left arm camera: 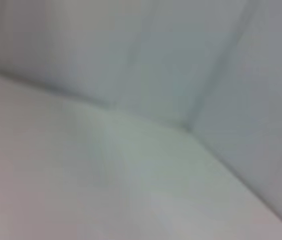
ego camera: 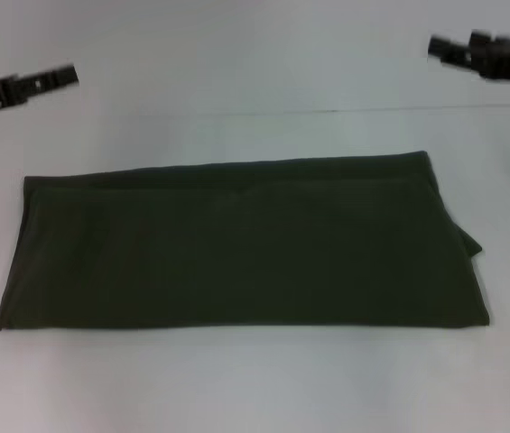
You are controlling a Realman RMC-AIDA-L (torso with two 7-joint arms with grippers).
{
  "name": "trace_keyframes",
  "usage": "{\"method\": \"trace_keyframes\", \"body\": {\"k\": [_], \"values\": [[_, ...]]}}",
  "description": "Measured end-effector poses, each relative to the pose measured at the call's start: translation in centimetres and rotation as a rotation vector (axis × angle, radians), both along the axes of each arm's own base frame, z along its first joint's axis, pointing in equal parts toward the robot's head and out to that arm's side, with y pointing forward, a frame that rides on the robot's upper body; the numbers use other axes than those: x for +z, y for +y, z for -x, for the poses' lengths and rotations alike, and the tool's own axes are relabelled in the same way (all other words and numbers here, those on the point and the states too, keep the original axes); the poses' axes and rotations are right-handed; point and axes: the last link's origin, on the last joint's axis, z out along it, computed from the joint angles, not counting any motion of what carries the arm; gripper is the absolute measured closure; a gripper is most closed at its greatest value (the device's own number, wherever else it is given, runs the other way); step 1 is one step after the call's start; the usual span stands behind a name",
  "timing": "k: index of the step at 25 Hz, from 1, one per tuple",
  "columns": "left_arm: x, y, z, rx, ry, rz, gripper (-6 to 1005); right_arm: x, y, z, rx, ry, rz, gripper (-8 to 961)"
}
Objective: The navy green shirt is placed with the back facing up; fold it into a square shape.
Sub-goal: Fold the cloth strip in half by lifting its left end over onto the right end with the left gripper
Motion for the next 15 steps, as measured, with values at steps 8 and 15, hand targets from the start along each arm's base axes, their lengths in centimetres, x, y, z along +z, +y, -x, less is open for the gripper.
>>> {"method": "trace_keyframes", "body": {"k": [8,15], "values": [[-2.6,3.1,-0.2,0.049,0.067,-0.255,105,0.4,2.6,0.8,-0.016,-0.003,-0.298,37],[-3.3,5.4,-1.9,0.011,0.273,-0.514,105,0.2,4.3,1.0,-0.089,0.061,-0.449,38]]}}
